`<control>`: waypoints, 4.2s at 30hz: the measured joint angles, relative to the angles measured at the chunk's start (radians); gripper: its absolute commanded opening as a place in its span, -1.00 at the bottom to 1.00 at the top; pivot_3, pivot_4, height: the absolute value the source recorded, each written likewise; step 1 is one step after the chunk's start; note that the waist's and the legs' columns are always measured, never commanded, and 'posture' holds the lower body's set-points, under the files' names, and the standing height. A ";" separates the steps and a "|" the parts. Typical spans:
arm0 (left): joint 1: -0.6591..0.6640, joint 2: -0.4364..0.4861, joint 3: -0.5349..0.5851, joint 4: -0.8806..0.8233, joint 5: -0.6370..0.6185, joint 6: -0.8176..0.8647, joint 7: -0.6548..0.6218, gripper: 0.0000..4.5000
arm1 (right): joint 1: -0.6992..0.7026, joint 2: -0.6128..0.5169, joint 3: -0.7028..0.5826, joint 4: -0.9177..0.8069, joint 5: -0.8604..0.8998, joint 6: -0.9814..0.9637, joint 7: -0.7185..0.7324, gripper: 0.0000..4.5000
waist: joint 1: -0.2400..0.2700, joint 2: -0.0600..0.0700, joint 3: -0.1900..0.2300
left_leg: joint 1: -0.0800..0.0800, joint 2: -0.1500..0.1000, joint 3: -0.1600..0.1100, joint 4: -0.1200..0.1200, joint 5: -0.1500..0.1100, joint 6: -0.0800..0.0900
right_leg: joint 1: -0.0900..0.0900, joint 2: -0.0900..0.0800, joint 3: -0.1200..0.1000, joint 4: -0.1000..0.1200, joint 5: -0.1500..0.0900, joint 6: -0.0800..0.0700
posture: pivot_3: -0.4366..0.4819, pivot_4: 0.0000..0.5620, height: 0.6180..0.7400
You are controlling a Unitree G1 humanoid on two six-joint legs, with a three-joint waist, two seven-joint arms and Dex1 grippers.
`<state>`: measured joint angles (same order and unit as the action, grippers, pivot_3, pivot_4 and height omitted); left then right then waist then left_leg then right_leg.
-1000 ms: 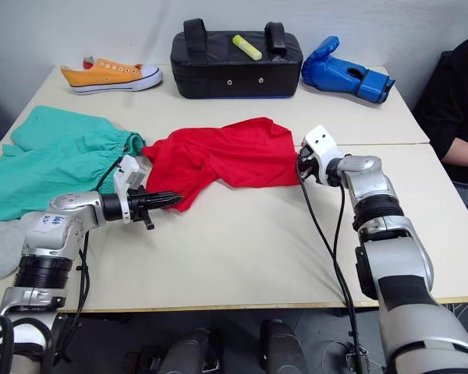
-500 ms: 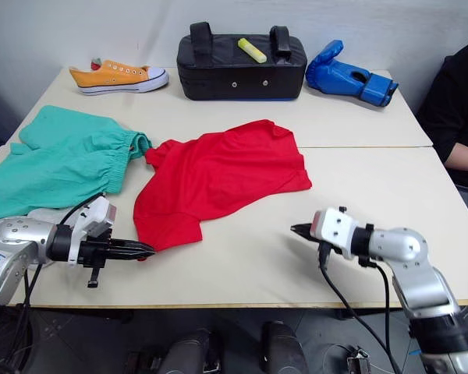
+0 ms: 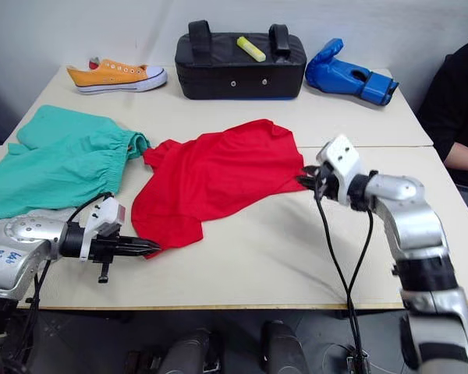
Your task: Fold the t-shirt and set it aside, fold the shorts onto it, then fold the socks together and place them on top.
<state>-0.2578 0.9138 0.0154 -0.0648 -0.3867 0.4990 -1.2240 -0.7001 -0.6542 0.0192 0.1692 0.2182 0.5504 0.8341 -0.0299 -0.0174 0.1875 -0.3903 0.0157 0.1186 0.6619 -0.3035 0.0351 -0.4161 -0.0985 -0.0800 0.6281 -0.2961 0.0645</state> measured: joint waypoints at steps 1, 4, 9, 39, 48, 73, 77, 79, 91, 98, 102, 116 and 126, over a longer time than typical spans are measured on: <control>0.001 -0.002 0.000 -0.001 0.000 -0.002 0.001 -1.00 | -0.047 0.010 0.016 0.081 -0.017 0.011 -0.010 -0.11 | 0.000 0.000 0.000 | -0.001 0.000 0.000 0.000 0.000 0.001 | -0.001 0.000 0.000 0.000 0.000 0.000 | -0.05 -0.47 1.00; 0.009 -0.006 0.004 -0.003 0.000 -0.007 0.012 -1.00 | -0.158 0.056 0.030 0.321 -0.054 0.019 -0.038 -0.11 | -0.002 0.000 0.000 | -0.001 0.000 0.002 0.000 0.001 0.002 | -0.001 0.000 0.000 0.000 0.000 0.000 | -0.05 -0.47 1.00; 0.034 -0.009 0.008 -0.012 -0.001 -0.007 0.031 -1.00 | -0.274 0.112 0.043 0.590 -0.096 -0.025 -0.058 -0.11 | -0.005 0.000 0.000 | -0.002 0.000 0.003 0.000 0.002 0.003 | -0.001 0.001 0.000 0.001 0.000 0.001 | -0.05 -0.47 1.00; 0.069 0.012 0.021 -0.042 -0.007 -0.012 0.011 -1.00 | 0.176 -0.004 -0.012 -0.016 -0.089 -0.443 0.095 -0.99 | 0.001 0.000 0.000 | -0.001 0.000 0.002 -0.001 0.001 0.002 | 0.001 0.001 0.000 0.001 0.001 0.002 | -0.05 -0.47 1.00; 0.138 0.114 0.003 -0.057 -0.020 0.003 -0.113 -1.00 | 0.792 -0.180 -0.083 -0.442 -0.049 -0.660 0.234 -0.99 | 0.004 0.000 0.000 | 0.004 0.000 0.001 -0.001 -0.002 -0.002 | 0.005 0.001 0.001 -0.001 0.001 0.002 | -0.05 -0.47 1.00; -1.305 -0.206 0.291 0.935 -0.100 -0.163 0.369 -1.00 | -0.337 -0.223 -0.245 -0.141 0.118 -0.350 -0.169 -0.99 | 0.025 -0.007 0.008 | -0.028 -0.008 0.006 0.000 0.013 0.001 | -0.039 -0.001 -0.030 0.012 0.015 0.003 | -0.05 -0.47 1.00; -1.369 -0.143 0.253 0.980 -0.076 -0.187 0.175 -1.00 | -0.414 -0.303 -0.256 -0.058 0.100 -0.443 -0.073 -0.99 | 0.025 -0.006 0.007 | -0.016 -0.002 0.017 0.000 0.000 0.009 | -0.031 -0.001 -0.055 0.020 0.014 0.003 | -0.05 -0.47 1.00; -1.291 -0.122 0.190 0.917 -0.071 -0.123 0.053 -1.00 | -0.327 -0.332 -0.264 -0.065 0.126 -0.438 0.008 -0.99 | 0.026 -0.006 0.007 | -0.016 -0.001 0.019 0.001 -0.005 0.010 | -0.029 -0.001 -0.056 0.018 0.014 0.003 | -0.05 -0.47 1.00; -0.180 0.144 0.069 0.035 -0.159 0.231 -0.252 -1.00 | 0.749 -0.318 -0.392 -0.492 0.294 -0.206 0.278 -0.99 | 0.027 -0.003 0.011 | -0.010 -0.001 0.017 0.026 -0.009 0.022 | 0.000 -0.015 -0.049 -0.007 0.018 0.007 | -0.05 -0.47 1.00; 0.091 0.273 0.068 -0.130 -0.181 0.222 -0.277 -1.00 | 1.013 -0.315 -0.341 -0.527 0.224 -0.244 0.365 -0.99 | 0.034 0.008 0.012 | 0.003 0.000 0.017 0.013 -0.009 0.010 | 0.007 -0.019 -0.044 -0.014 0.017 -0.008 | -0.05 -0.47 1.00; 0.108 0.279 0.070 -0.120 -0.182 0.180 -0.277 -1.00 | 1.029 -0.319 -0.343 -0.557 0.245 -0.224 0.381 -0.99 | 0.033 0.008 0.012 | 0.003 0.001 0.020 0.009 -0.008 0.009 | 0.001 -0.019 -0.045 -0.005 0.015 -0.005 | -0.05 -0.47 1.00; -1.313 -0.229 0.264 0.982 -0.070 -0.311 0.433 -1.00 | -0.222 -0.307 -0.309 -0.043 -0.081 -0.635 -0.228 -0.99 | 0.034 -0.003 0.025 | -0.043 -0.002 0.029 0.011 0.025 0.016 | -0.049 -0.014 -0.053 -0.001 0.048 -0.003 | -0.05 -0.47 1.00; -0.982 -0.038 0.107 0.639 -0.123 0.103 -0.134 -1.00 | 0.070 -0.401 -0.383 -0.099 0.188 -0.396 0.116 -0.99 | 0.027 -0.001 0.021 | -0.025 -0.004 0.038 0.014 0.004 0.025 | -0.027 -0.016 -0.069 -0.002 0.028 0.005 | -0.05 -0.47 1.00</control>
<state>-1.2400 0.8762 0.1220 0.5740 -0.5098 0.6017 -1.3576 -0.6299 -1.0548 -0.3641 0.0698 0.4059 0.1548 0.9504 -0.0032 -0.0183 0.2085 -0.4158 0.0116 0.1565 0.6761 -0.2991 0.0597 -0.4434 -0.1148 -0.1495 0.6259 -0.2680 0.0699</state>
